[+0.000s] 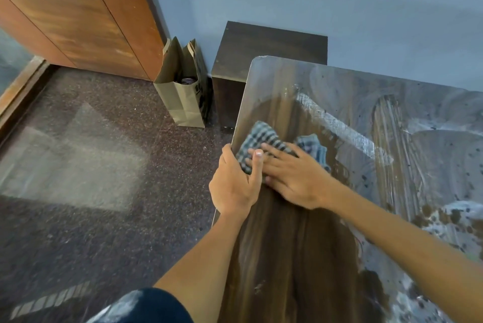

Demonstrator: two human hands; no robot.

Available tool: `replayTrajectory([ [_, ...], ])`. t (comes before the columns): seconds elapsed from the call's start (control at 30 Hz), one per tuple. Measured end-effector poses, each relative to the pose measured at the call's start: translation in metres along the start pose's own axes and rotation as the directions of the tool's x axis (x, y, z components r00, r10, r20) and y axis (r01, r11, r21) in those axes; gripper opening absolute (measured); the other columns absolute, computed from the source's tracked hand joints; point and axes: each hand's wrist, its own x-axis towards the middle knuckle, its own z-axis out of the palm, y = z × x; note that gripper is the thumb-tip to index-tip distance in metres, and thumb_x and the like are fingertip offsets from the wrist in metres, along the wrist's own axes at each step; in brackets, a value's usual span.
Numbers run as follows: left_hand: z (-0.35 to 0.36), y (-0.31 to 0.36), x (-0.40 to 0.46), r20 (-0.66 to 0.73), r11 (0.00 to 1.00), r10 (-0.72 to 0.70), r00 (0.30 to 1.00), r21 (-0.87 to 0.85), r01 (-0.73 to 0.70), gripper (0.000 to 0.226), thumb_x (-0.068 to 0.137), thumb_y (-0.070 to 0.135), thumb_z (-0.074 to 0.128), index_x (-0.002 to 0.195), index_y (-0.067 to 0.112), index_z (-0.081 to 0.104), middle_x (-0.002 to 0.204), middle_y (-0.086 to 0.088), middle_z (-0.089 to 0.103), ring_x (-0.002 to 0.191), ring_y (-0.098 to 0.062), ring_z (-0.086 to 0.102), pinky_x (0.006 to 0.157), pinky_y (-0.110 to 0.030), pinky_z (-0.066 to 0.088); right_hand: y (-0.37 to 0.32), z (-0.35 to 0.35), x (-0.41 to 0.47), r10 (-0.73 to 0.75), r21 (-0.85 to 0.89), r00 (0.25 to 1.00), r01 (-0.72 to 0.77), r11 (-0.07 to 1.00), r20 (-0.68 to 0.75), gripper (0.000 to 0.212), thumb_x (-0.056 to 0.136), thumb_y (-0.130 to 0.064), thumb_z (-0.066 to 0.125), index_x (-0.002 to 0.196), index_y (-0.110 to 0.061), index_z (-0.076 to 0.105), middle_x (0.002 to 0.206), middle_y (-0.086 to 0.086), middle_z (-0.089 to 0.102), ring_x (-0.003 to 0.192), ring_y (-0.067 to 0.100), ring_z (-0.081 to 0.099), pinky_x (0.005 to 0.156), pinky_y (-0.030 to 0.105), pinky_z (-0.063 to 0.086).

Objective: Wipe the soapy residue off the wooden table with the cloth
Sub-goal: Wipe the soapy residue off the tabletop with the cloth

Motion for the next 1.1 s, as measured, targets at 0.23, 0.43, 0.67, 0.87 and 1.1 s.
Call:
replayTrajectory([
  [0.23,0.002,0.0,0.0,0.023,0.999,0.008,1.0,0.048,-0.009,0.099,0.069,0.082,0.003,0.138,0.015,0.028,0.132,-0.002,0.052,0.107,-0.023,0.058,0.079,-0.036,0.044,0.058,-0.019,0.081,0.51,-0.007,0.852,-0.515,0.857,-0.115,0.051,0.1,-0.044,0.006,0.149,-0.034,-0.002,0.158,-0.01,-0.005,0.145,0.015,-0.007,0.114,0.042,-0.005],
  [0.43,0.003,-0.001,0.0,0.051,0.995,0.007,0.999,0.097,-0.012,0.101,0.068,0.082,0.002,0.144,0.018,0.02,0.14,-0.003,0.044,0.11,-0.025,0.056,0.08,-0.037,0.042,0.019,-0.013,0.071,0.182,-0.04,0.979,-0.186,0.982,-0.091,0.051,0.1,-0.042,0.008,0.15,-0.032,0.0,0.156,-0.012,-0.005,0.144,0.013,-0.007,0.114,0.041,-0.003],
  [0.67,0.007,-0.002,0.004,0.105,0.969,0.047,0.993,0.235,-0.071,0.097,0.07,0.08,-0.004,0.148,0.024,-0.005,0.138,-0.002,0.037,0.111,-0.023,0.049,0.073,-0.035,0.043,0.083,-0.023,0.071,0.435,-0.016,0.893,-0.44,0.898,-0.119,0.05,0.101,-0.041,0.008,0.149,-0.034,-0.005,0.156,-0.012,-0.009,0.144,0.013,-0.008,0.116,0.043,-0.002],
  [0.87,0.012,-0.001,0.01,0.134,0.915,0.103,0.986,0.377,-0.147,0.105,0.073,0.08,-0.011,0.148,0.007,0.002,0.153,-0.011,0.022,0.137,-0.026,0.025,0.105,-0.044,0.028,0.072,-0.037,0.129,0.474,0.006,0.872,-0.477,0.879,-0.125,0.052,0.101,-0.04,0.012,0.151,-0.028,0.003,0.159,-0.006,-0.002,0.145,0.019,-0.004,0.115,0.044,-0.003],
  [1.1,0.017,0.0,0.013,0.163,0.897,0.129,0.978,0.4,-0.185,0.111,0.072,0.081,-0.012,0.147,0.001,0.003,0.155,-0.016,0.013,0.143,-0.028,0.011,0.112,-0.046,0.016,0.082,-0.022,0.068,0.289,-0.052,0.952,-0.295,0.954,-0.102,0.049,0.101,-0.042,0.01,0.146,-0.036,-0.007,0.152,-0.016,-0.012,0.142,0.008,-0.01,0.115,0.041,-0.005],
])
